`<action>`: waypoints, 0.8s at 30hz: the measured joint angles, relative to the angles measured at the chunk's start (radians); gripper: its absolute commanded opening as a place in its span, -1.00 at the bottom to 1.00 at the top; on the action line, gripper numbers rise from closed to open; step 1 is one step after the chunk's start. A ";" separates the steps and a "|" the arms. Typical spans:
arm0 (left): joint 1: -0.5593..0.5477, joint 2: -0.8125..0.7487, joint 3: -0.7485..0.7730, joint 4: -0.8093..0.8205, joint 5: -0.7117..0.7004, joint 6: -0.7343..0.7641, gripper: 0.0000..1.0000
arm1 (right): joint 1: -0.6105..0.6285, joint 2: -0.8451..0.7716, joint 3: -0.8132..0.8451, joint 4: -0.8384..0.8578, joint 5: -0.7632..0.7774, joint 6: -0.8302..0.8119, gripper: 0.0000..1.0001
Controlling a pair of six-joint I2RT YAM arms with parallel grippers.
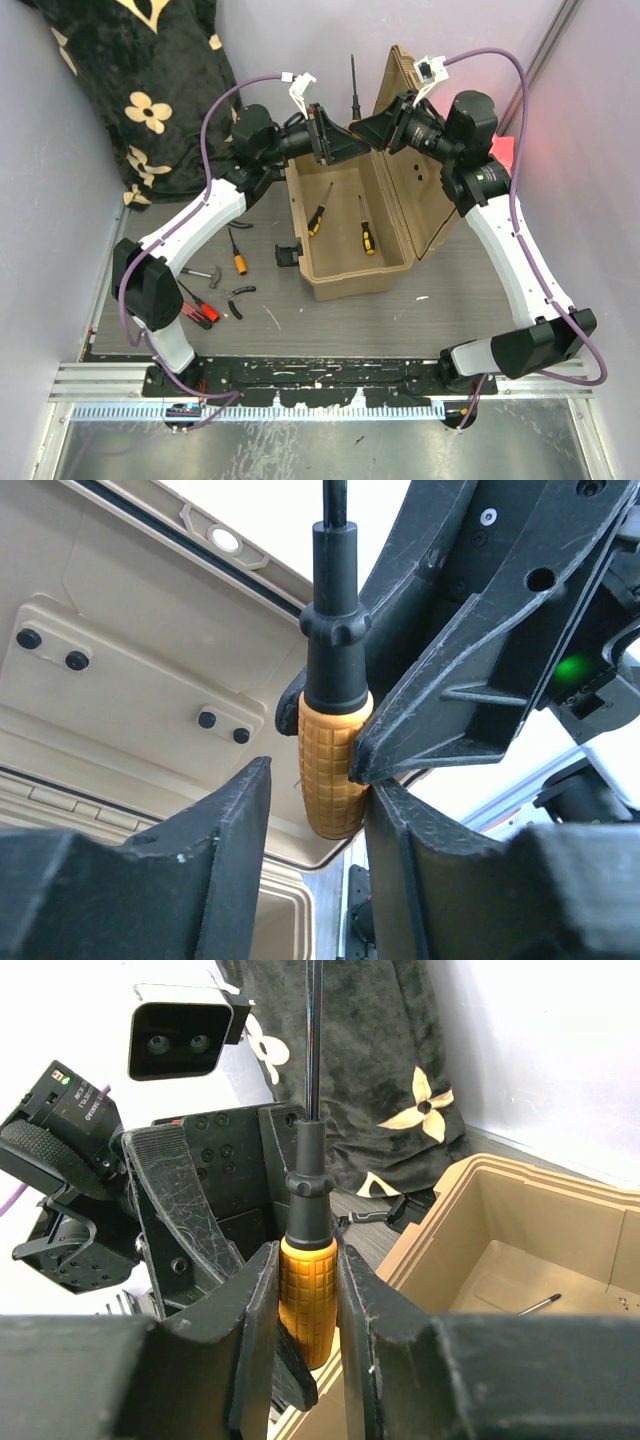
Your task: Pack the tool kit
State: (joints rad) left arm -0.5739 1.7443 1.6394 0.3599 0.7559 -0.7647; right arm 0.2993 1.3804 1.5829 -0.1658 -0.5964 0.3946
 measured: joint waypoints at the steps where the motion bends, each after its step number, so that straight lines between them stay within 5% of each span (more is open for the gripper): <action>1: 0.000 0.002 0.000 0.005 0.000 -0.010 -0.29 | 0.000 0.000 -0.001 0.000 0.002 0.000 -0.98; 5: -0.002 0.005 0.008 0.015 0.008 -0.034 -0.97 | 0.000 0.000 -0.006 0.003 0.011 0.000 -0.98; 12: -0.001 0.011 0.008 0.026 0.005 -0.059 -1.00 | -0.002 0.000 -0.011 0.013 0.022 -0.003 -0.86; 19: 0.003 0.023 0.008 0.024 -0.007 -0.109 -1.00 | 0.005 -0.062 -0.097 0.074 0.123 -0.024 0.22; 24: 0.072 0.033 0.003 0.013 -0.072 -0.141 -1.00 | 0.004 -0.187 -0.155 0.097 0.229 -0.065 0.57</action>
State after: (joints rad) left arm -0.5014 1.7771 1.6424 0.3733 0.6838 -0.9058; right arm 0.3031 1.1931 1.4281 -0.0692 -0.3676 0.3294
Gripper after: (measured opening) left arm 0.211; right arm 0.724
